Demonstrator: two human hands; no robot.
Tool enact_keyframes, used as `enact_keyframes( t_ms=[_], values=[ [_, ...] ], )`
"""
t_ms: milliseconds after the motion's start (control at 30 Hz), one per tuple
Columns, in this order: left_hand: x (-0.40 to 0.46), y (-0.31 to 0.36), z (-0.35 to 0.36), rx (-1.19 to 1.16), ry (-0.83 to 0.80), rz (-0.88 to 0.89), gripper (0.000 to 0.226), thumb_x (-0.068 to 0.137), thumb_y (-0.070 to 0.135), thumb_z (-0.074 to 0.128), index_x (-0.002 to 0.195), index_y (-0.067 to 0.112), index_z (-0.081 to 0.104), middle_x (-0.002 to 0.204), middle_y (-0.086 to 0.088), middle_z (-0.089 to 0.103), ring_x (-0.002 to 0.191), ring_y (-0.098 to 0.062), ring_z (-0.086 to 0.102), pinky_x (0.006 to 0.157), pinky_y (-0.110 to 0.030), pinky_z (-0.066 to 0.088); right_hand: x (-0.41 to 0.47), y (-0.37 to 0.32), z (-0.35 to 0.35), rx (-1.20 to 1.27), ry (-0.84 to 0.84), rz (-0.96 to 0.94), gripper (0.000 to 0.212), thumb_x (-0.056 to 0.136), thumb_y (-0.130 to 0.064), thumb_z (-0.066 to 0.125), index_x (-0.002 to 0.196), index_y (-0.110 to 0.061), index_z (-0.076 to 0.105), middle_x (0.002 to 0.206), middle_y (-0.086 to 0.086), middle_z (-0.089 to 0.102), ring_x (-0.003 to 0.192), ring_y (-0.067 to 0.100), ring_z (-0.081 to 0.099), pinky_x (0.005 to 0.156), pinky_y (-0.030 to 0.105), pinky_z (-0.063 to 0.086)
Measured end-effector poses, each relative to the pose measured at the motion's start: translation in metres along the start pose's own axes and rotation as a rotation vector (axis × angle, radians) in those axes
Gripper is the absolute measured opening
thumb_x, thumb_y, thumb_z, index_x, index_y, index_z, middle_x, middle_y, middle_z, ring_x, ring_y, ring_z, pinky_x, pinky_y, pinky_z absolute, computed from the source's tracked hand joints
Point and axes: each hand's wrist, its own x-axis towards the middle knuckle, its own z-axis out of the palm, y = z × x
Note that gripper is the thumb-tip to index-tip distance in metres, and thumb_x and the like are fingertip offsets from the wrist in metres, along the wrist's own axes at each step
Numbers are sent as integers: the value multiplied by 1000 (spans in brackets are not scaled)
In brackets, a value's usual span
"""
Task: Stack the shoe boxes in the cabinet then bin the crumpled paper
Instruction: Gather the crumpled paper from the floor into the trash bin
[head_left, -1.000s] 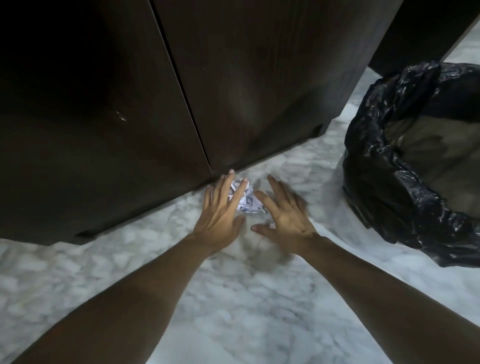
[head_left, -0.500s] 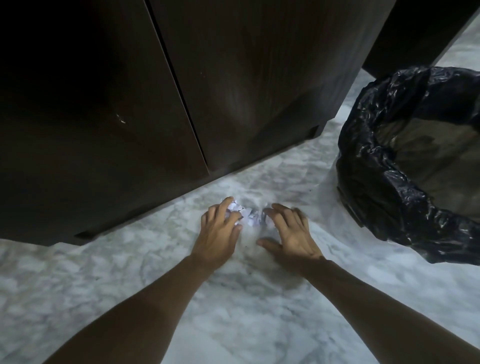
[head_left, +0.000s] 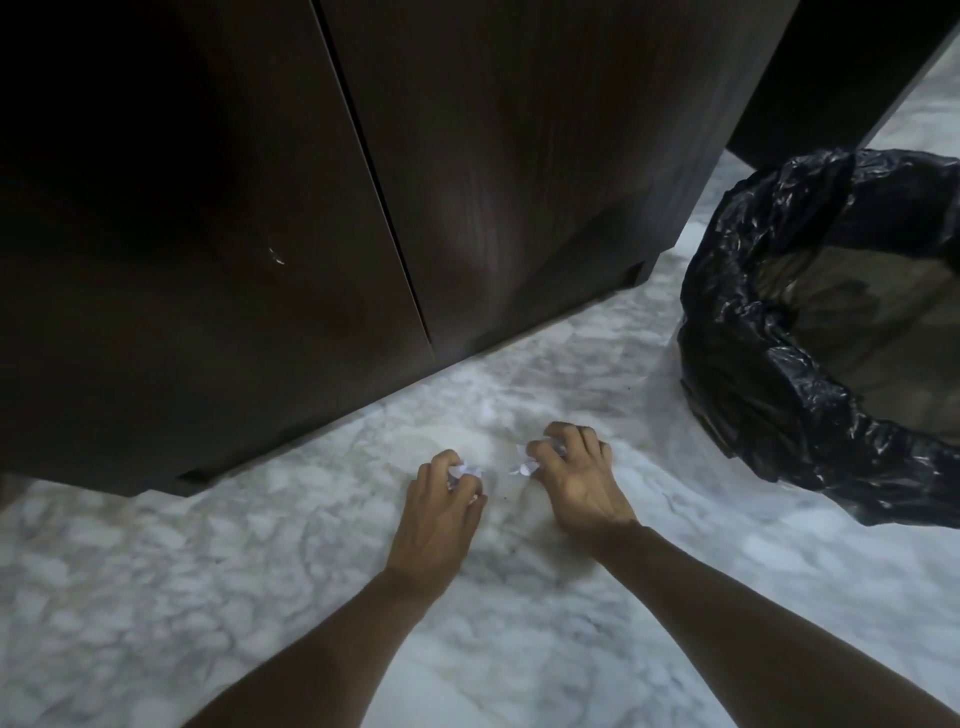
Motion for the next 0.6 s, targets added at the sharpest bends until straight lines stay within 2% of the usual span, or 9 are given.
enact_keyframes(
  t_ms=[133, 233, 333, 400, 467, 533, 600],
  values=[
    [-12, -1, -5, -77, 37, -54, 25, 94, 27, 43, 84, 15, 62, 116, 0, 47, 95, -20, 50, 83, -33, 44, -22, -3, -13, 28, 46, -5, 11, 88, -11, 63, 98, -15, 63, 104, 6, 50, 92, 19, 42, 75, 36, 45],
    [-13, 3, -13, -154, 66, -71, 25, 94, 28, 42, 84, 18, 63, 117, 7, 40, 100, -18, 51, 86, -33, 44, -33, -14, -32, 60, 68, 12, 21, 85, -7, 66, 102, -17, 59, 109, 5, 47, 97, 20, 43, 79, 39, 52],
    [-2, 14, -30, -208, 136, 4, 17, 94, 22, 46, 89, 17, 61, 118, 0, 43, 103, -23, 53, 85, -41, 49, -33, -36, -66, 147, 157, -18, 15, 89, -8, 61, 103, -14, 60, 110, 3, 46, 98, 21, 45, 81, 35, 50],
    [15, 31, -49, -251, 188, 41, 17, 95, 21, 48, 93, 13, 62, 118, -4, 43, 105, -25, 53, 86, -41, 49, -26, -53, -98, 210, 255, -47, 14, 92, -11, 56, 104, -15, 59, 109, 6, 47, 98, 23, 48, 83, 30, 46],
    [40, 58, -75, -310, 251, 68, 20, 95, 20, 50, 95, 6, 64, 119, -8, 44, 108, -26, 54, 92, -29, 47, -16, -69, -138, 243, 384, -52, 18, 90, -7, 57, 105, -16, 55, 109, 9, 47, 99, 23, 50, 85, 23, 44],
    [69, 96, -103, -366, 327, 132, 17, 95, 15, 55, 95, 0, 64, 117, -16, 47, 108, -23, 53, 93, -12, 38, -5, -82, -185, 244, 535, -18, 20, 88, -2, 60, 104, -13, 54, 108, 12, 49, 99, 15, 49, 84, 8, 38],
    [99, 137, -130, -416, 408, 219, 15, 93, 9, 56, 94, -4, 63, 113, -22, 50, 106, -16, 50, 92, -6, 33, 5, -85, -232, 217, 700, 34, 13, 89, 1, 63, 100, -4, 58, 105, 20, 53, 96, 7, 47, 80, 0, 33]
  ],
)
